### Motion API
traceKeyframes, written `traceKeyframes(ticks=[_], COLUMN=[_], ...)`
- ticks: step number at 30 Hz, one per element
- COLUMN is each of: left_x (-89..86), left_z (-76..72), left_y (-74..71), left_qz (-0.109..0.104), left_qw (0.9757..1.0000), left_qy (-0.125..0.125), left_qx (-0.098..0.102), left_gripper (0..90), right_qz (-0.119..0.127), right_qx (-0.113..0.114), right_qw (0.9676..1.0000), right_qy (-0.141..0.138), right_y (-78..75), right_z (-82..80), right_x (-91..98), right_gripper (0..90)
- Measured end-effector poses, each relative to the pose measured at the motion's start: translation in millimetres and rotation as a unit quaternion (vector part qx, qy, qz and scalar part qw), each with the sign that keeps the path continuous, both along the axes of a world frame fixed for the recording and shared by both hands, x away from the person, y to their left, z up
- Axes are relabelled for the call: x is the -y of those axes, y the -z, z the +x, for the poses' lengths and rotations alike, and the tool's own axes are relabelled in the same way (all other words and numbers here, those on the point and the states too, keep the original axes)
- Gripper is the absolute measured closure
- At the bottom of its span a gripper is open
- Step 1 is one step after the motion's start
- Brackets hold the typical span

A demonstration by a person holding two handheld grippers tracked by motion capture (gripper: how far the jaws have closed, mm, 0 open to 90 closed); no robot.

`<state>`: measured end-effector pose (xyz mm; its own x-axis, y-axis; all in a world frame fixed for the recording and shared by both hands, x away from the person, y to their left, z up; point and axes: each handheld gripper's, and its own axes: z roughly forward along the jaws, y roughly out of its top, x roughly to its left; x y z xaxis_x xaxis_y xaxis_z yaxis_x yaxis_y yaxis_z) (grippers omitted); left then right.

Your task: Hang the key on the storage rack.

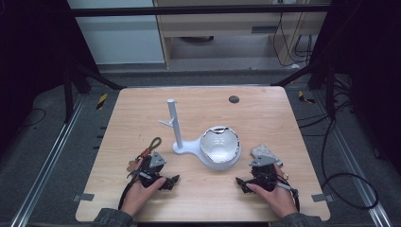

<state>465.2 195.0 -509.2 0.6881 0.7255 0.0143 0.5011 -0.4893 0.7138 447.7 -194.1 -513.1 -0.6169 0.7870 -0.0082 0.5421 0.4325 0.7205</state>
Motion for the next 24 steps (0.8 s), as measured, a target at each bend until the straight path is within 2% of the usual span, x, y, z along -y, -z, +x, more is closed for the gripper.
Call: traceKeyframes(ticks=[10,16,18,24], left_x=[-5.9,-15.3,-19.7,-39.4], left_z=[-1.0,-6.3,-6.7,0.8], left_y=[-0.9,-9.3,-11.9,-30.5], left_qz=[-0.003,-0.008,-0.017,0.010], left_qw=[1.0000,0.9998,0.9997,0.9999], left_qy=[0.005,0.012,0.007,-0.011], left_qx=[0.003,0.015,0.014,0.008], left_gripper=[3.5,4.1,4.1,5.5], right_qz=[0.000,-0.001,-0.001,-0.001], right_qx=[0.001,0.000,0.001,0.001], right_qw=[1.0000,1.0000,1.0000,1.0000], right_qy=[0.006,0.005,0.005,0.004], right_y=[0.0,-0.1,0.0,0.0], right_z=[-2.2,-2.4,-2.3,-2.8], right_x=[-0.5,-0.4,-0.3,-0.1], right_gripper=[0.5,0.5,0.5,0.5])
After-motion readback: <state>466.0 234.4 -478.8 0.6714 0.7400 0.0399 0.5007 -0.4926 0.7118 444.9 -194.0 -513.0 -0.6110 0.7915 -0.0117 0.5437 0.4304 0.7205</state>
